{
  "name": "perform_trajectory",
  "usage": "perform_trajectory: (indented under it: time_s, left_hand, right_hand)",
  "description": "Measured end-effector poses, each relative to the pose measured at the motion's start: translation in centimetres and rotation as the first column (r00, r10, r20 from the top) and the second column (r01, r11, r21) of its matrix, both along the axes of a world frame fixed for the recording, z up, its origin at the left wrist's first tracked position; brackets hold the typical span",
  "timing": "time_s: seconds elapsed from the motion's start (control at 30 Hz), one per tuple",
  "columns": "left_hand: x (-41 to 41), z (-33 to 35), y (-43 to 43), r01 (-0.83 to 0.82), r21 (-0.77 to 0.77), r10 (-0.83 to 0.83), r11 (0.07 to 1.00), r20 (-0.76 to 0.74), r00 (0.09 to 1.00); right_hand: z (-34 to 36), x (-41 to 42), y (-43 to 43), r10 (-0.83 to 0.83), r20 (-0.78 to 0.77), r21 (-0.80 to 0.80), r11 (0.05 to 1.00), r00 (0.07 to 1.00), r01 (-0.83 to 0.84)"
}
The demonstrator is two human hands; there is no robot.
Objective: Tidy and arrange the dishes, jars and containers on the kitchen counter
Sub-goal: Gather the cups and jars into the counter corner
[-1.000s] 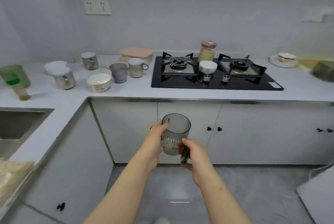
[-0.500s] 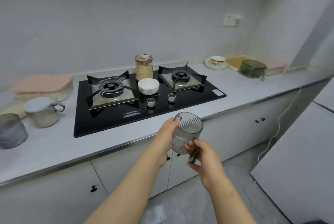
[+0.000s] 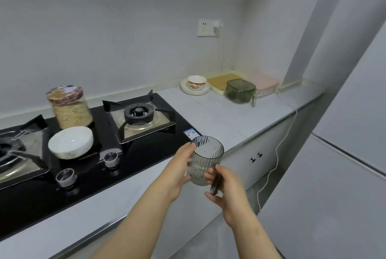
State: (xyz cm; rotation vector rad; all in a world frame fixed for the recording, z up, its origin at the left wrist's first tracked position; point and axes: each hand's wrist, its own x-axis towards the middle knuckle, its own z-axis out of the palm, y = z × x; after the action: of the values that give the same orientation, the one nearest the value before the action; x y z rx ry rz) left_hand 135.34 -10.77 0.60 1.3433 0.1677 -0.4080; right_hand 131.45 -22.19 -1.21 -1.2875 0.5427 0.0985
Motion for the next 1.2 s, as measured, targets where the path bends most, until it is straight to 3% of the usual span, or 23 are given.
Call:
perform_trajectory:
  time_s: [0.37,0.6,0.83,1.2]
  left_hand:
    - [15.3,0.5,-10.2,0.024,0.009,-0.023,1.0,-0.035,0.999]
    - [25.2,0.7,-13.4,0.102,-0.067,-0.104,0.993,-0.027,0.994]
    - [33.0,1.9,-14.3,0.028,-0.052,-0.028,0.998,0.005,1.0]
    - [40.3,1.4,-15.3,-0.178,-0.029,0.179,0.984,0.022,0.984]
  right_hand:
    - [1.3,15.3,-10.4,-0.027,-0.061,0.022,0.999,0.998,0.029]
    - [1.3,25.1,-12.4,0.016,0.04,-0.098,0.995,0.999,-0.012]
    - [2.5,33.1,-13.9,0.086,0.055,-0.162,0.984,0.995,-0.076]
    - [1.5,43.8,-15.4,0.249,-0.01,-0.1,0.963,0.968,-0.249]
